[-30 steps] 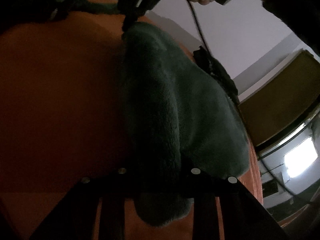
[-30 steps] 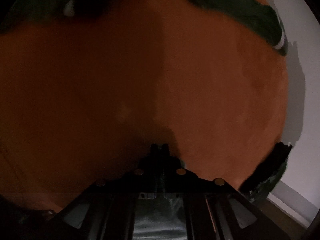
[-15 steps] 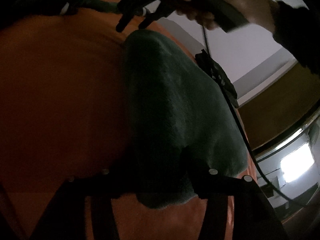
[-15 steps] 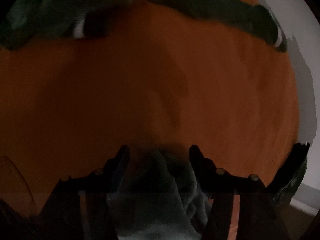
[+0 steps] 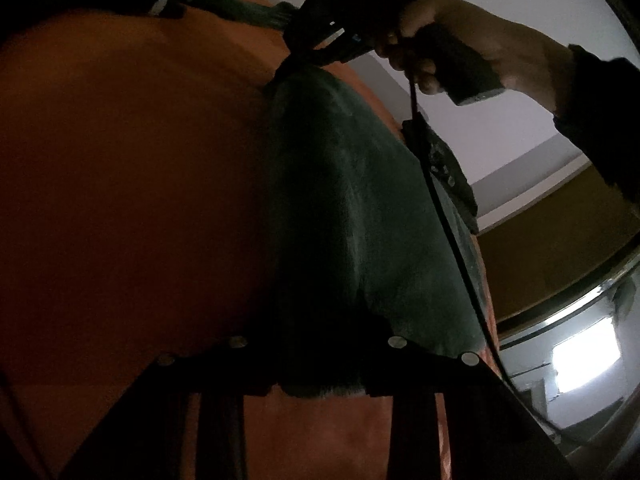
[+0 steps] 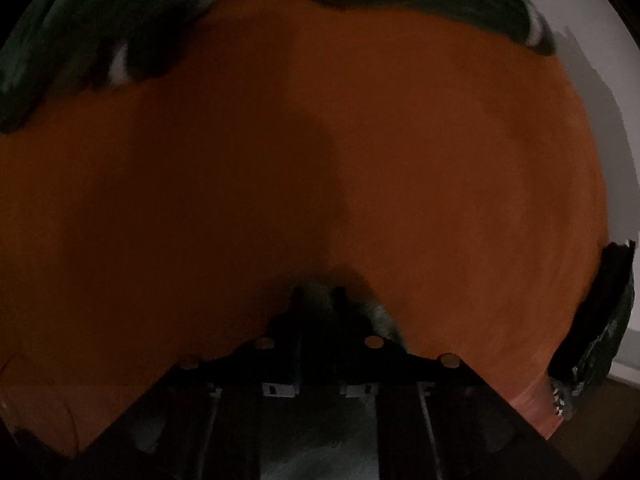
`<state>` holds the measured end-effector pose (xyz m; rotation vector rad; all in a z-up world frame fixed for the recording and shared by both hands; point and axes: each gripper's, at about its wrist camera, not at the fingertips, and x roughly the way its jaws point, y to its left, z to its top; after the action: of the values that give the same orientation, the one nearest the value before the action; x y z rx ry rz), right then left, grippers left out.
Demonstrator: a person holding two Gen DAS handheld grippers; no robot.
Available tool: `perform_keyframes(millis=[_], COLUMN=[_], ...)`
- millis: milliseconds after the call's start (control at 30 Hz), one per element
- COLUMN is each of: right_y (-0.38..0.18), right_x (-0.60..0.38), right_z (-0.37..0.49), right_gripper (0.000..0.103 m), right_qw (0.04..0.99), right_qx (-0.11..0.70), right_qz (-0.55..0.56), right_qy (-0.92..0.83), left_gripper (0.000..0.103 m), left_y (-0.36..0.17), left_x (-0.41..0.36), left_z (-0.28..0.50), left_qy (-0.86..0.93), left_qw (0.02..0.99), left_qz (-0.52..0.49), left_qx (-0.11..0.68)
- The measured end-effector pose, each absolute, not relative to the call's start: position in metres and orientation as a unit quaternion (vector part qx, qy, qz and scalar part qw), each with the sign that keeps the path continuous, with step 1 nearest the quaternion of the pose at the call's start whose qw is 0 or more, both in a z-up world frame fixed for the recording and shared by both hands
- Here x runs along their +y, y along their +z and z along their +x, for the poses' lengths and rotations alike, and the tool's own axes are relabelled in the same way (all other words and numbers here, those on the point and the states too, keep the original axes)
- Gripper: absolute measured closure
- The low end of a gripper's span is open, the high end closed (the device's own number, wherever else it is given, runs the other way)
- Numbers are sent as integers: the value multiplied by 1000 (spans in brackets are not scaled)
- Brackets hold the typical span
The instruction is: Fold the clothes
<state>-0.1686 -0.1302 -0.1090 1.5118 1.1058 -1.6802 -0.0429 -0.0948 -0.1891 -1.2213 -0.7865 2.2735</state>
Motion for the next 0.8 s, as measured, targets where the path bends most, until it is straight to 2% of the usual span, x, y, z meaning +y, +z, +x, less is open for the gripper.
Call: perform_keyframes(millis=[100,167,267,300,367,467,567,600,633,667,700,800], right_y=[-103,-95,-75,-67,-52,-37,-47,-48,-54,-61,-66,-72], right_x=[-124,-121,-112,-107,-88,-51,-68,-67,-61,-55,-49,-29], right_z=[-170,-167,-158,-155,-148,-137,-125,-127,-135,-143,-149,-158], right_gripper=[96,94,77,69,64,64,64,65,68,87,99,103], right_qw=[310,321,348,356,373,394,397,399,403,407,411,418], right_qx=[411,406,402,399,385,361,356,351,340,329,315,256], right_qz=[565,558,545,539,531,528,521,521,525,528,530,520], right_qy=[-646,-648,-649,-651,-656,-661,-666,-668,-668,-669,-672,-699], left_gripper=[68,58,48,47,47,47,50,55,74,80,81,84], left_y=[-186,-185,-186,-186,-187,-188,-190,-190,-190,-190,-191,-190], left_x=[-95,-103,-117,-121,-123,-116,-114,-112,-110,-109,-108,-104], left_z=[-37,-36,-33,-34,-38,-47,-48,-48,-48,-48,-48,-49], left_qy=[826,824,825,826,825,825,824,823,822,821,820,821], left_qw=[214,210,202,199,196,195,192,195,197,198,200,193], left_qz=[-443,-445,-432,-431,-435,-438,-442,-443,-445,-447,-449,-453], left_qx=[-275,-283,-302,-305,-303,-299,-298,-297,-296,-296,-295,-290])
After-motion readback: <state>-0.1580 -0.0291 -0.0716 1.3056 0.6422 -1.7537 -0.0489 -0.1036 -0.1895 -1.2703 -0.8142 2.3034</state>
